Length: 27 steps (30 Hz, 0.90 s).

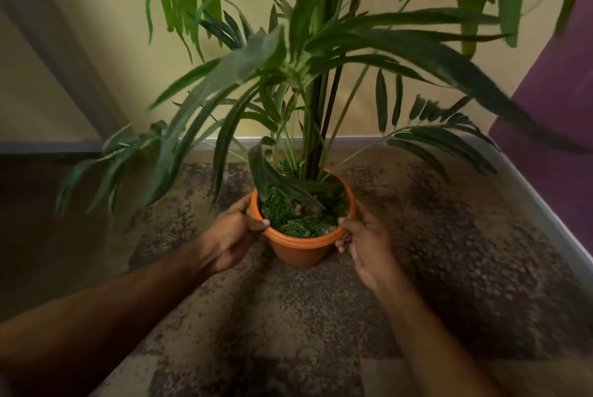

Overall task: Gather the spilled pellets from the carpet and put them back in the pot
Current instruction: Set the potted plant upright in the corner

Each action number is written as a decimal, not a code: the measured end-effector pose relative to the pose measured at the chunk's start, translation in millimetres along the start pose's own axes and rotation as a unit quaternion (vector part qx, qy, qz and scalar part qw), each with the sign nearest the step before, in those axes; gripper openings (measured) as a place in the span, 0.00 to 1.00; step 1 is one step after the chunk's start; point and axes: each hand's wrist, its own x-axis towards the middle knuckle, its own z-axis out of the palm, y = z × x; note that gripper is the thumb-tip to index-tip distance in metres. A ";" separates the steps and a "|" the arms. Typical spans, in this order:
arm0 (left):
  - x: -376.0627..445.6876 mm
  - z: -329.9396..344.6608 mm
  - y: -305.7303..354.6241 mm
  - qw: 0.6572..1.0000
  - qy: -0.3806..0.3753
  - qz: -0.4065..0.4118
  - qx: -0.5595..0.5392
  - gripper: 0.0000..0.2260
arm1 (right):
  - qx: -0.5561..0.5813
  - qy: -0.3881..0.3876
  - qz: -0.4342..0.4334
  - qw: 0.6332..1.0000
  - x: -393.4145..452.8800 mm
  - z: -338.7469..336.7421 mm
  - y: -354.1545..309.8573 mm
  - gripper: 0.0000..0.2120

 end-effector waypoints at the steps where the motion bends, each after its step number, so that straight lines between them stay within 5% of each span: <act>1: -0.8 -4.8 2.7 1.000 0.001 0.006 0.008 0.27 | 0.004 -0.004 -0.002 1.000 -1.1 5.1 -0.1 0.18; 12: -27.4 -59.6 27.7 0.996 0.034 0.040 0.067 0.26 | 0.014 -0.032 0.010 0.999 -5.0 64.6 27.2 0.17; 17: -38.6 -70.8 24.9 0.991 0.069 0.040 0.109 0.11 | -0.010 -0.021 0.039 0.999 -1.9 72.8 50.6 0.14; 23: -27.3 -71.5 25.7 0.992 0.094 0.007 0.078 0.25 | 0.003 -0.044 0.024 0.999 4.2 79.0 50.7 0.13; 27: -24.5 -82.3 27.3 0.992 0.089 -0.004 0.094 0.24 | 0.013 -0.054 0.000 0.998 2.5 84.2 45.0 0.18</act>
